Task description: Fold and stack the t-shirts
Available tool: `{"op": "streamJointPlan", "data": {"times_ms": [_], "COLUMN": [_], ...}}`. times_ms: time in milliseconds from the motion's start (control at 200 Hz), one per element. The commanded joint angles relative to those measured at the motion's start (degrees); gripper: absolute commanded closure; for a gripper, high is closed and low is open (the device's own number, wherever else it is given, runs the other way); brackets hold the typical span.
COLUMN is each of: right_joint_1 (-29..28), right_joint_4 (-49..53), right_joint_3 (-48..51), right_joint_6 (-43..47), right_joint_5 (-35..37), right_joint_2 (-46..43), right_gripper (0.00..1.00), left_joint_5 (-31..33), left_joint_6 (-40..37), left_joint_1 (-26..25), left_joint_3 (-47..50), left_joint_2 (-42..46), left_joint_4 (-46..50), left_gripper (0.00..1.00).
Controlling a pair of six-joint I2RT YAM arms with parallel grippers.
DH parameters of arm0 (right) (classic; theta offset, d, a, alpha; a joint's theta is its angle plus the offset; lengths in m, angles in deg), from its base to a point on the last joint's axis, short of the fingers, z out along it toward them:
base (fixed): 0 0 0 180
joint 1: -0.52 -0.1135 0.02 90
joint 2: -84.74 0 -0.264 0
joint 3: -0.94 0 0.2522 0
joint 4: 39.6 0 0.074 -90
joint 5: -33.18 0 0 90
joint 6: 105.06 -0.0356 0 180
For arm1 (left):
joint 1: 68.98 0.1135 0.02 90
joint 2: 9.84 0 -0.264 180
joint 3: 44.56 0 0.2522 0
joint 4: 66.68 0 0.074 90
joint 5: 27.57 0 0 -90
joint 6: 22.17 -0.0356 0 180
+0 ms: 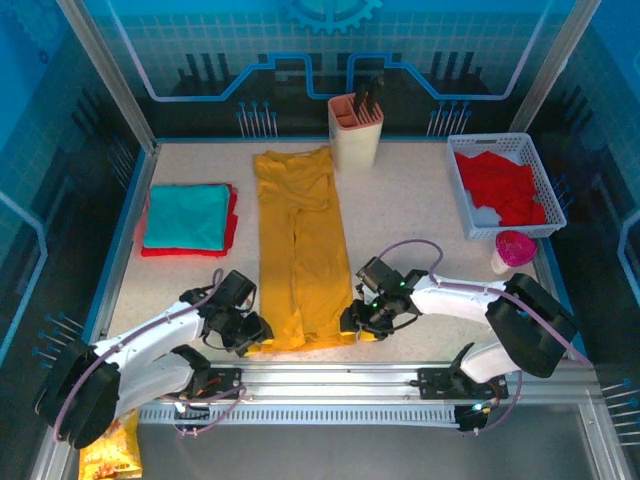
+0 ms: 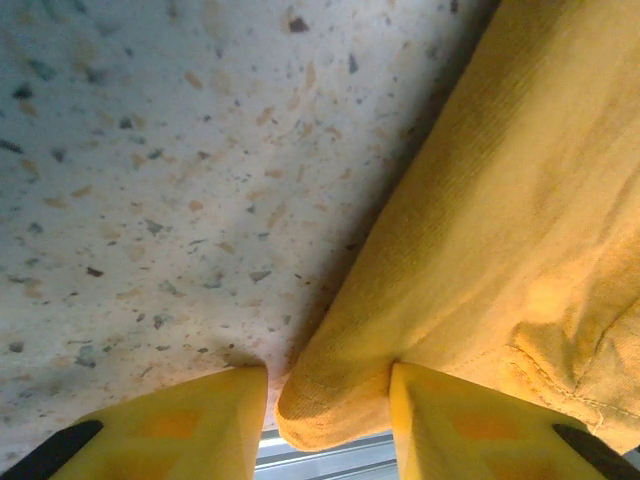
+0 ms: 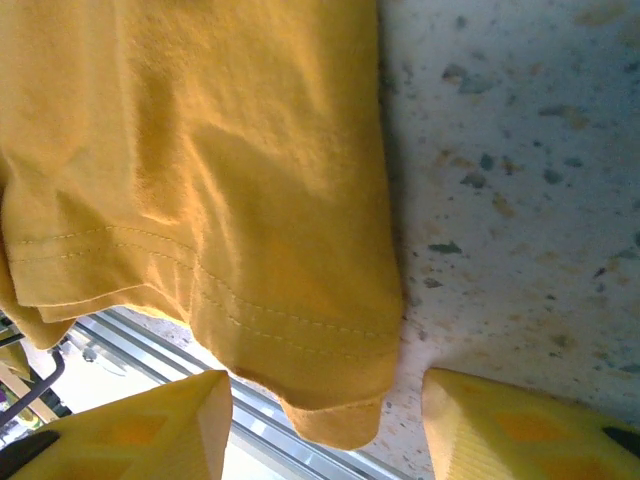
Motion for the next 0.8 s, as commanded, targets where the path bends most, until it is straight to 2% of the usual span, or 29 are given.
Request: {"op": "streamJointPlan", "data": {"times_ms": [0,25,70,100,515,575,655,795], "right_joint_1": [-0.6,-0.6,-0.6,-0.6,-2.3,-2.2,-1.9,-1.3], "right_joint_4": [3.3,3.0,2.2,1.7,-2.2,-2.6,-3.5,-2.5], "right_joint_3": [0.3,0.3,0.2,0.0,-2.5,-2.7,-3.0,-4.2], "right_joint_6": [-0.4,-0.4,-0.4,-0.4,-1.1,-1.0,-0.9,0.1], "right_joint_5": [1.6,1.6,1.2,0.8,0.8,0.8,0.5,0.9], "right_joint_2": [-1.0,-0.9,-0.4,0.2,3.6,4.0,4.6,4.7], "right_gripper": [0.45,0.45,0.55,0.58,0.63,0.69,0.83,0.91], "left_joint_5": [2.1,2.5,2.7,2.8,3.4,3.7,4.0,4.1], "left_joint_6": [-0.9,-1.0,-1.0,-1.0,-1.6,-1.8,-2.2,-2.7], "left_joint_1": [-0.8,-0.7,-0.8,-0.7,-0.7,-0.8,-0.8,-0.8], "left_joint_3": [0.0,-0.1,-0.1,-0.1,-0.3,-0.7,-1.4,-2.7], "left_joint_2": [-1.4,-1.4,-1.3,-1.4,-2.8,-3.0,-3.1,-4.1], "left_joint_4": [-3.6,-3.7,-4.4,-5.0,-7.5,-7.2,-6.9,-6.8], "left_gripper": [0.63,0.64,0.65,0.66,0.78,0.8,0.83,0.91]}}
